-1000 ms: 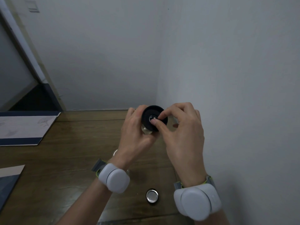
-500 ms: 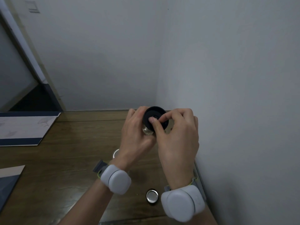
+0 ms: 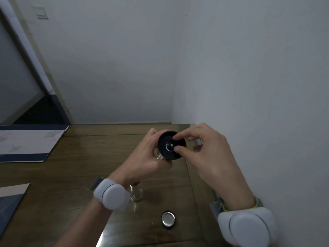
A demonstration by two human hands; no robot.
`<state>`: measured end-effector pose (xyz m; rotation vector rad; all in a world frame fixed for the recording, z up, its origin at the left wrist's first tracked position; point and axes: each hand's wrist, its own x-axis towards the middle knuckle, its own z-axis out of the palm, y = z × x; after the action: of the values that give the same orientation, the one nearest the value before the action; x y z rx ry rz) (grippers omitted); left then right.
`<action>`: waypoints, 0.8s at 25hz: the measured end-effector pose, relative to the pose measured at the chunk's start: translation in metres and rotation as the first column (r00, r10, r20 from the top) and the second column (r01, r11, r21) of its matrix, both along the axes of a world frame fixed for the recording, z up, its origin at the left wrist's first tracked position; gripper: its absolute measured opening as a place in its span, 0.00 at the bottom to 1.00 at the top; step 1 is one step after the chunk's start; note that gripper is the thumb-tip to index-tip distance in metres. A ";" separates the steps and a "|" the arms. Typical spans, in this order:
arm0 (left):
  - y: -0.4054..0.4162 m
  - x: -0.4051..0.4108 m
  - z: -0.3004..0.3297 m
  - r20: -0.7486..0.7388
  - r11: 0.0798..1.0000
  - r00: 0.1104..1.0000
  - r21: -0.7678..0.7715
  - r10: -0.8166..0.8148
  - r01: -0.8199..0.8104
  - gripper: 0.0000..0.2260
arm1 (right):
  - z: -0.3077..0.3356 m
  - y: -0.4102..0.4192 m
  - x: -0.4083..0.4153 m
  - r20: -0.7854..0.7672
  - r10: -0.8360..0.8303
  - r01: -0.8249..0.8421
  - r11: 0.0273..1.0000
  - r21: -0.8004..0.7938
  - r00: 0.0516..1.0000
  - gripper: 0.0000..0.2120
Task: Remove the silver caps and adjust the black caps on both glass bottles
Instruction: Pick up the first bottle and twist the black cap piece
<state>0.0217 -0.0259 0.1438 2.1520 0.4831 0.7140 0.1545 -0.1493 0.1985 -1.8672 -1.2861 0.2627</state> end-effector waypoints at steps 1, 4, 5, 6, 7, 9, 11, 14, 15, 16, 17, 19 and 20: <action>0.001 -0.001 0.001 -0.009 1.000 1.000 -0.008 -0.018 0.018 0.24 | 0.001 -0.001 0.001 -0.015 0.024 -0.024 1.000 -0.005 1.000 0.09; 0.003 -0.003 0.002 -0.025 0.998 0.998 -0.031 -0.058 0.058 0.24 | 0.003 -0.002 0.000 -0.059 0.036 -0.037 0.999 -0.020 0.998 0.08; 0.004 -0.003 0.002 -0.021 0.997 0.998 -0.039 -0.064 0.063 0.25 | 0.004 -0.002 -0.001 -0.072 0.031 -0.033 0.999 -0.016 0.997 0.08; 0.003 -0.003 0.002 -0.012 0.997 0.998 -0.044 -0.064 0.063 0.26 | 0.004 -0.002 -0.002 -0.083 0.025 -0.026 1.000 -0.005 0.996 0.07; 0.003 -0.003 0.002 0.002 0.997 0.998 -0.040 -0.059 0.059 0.26 | 0.005 -0.001 -0.002 -0.095 0.018 -0.017 1.000 0.008 0.995 0.07; 0.002 0.000 0.000 0.035 0.998 0.998 -0.031 -0.045 0.046 0.26 | 0.005 0.000 -0.002 -0.116 -0.001 0.004 1.000 0.024 0.993 0.07; 0.000 0.003 -0.002 0.073 0.999 0.997 -0.038 -0.007 0.010 0.25 | 0.004 0.001 -0.002 -0.127 -0.019 0.023 0.999 0.031 0.992 0.07; -0.003 0.009 -0.004 0.123 0.998 0.991 -0.004 0.061 -0.061 0.28 | -0.002 0.003 -0.009 -0.125 -0.083 0.092 0.993 0.070 0.989 0.09; -0.005 0.011 -0.003 0.147 0.996 0.985 0.003 0.086 -0.087 0.29 | -0.004 0.003 -0.012 -0.126 -0.110 0.122 0.988 0.089 0.986 0.10; -0.007 0.013 -0.002 0.172 0.994 0.979 0.002 0.109 -0.111 0.28 | -0.006 0.004 -0.015 -0.133 -0.137 0.152 0.982 0.110 0.982 0.10; -0.009 0.015 0.000 0.198 0.992 0.972 -0.001 0.127 -0.129 0.26 | -0.008 0.005 -0.017 -0.145 -0.161 0.180 0.975 0.128 0.976 0.10; -0.012 0.020 0.002 0.248 0.986 0.955 -0.004 0.161 -0.165 0.20 | -0.010 0.007 -0.021 -0.170 -0.199 0.225 0.962 0.157 0.965 0.08; -0.014 0.021 0.002 0.271 0.982 0.945 -0.003 0.182 -0.188 0.18 | -0.010 0.008 -0.023 -0.172 -0.209 0.238 0.956 0.169 0.963 0.07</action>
<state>0.0428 -0.0394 0.1454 2.0059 0.5360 1.1054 0.1318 -0.1409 0.1884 -1.7755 -0.9518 0.1533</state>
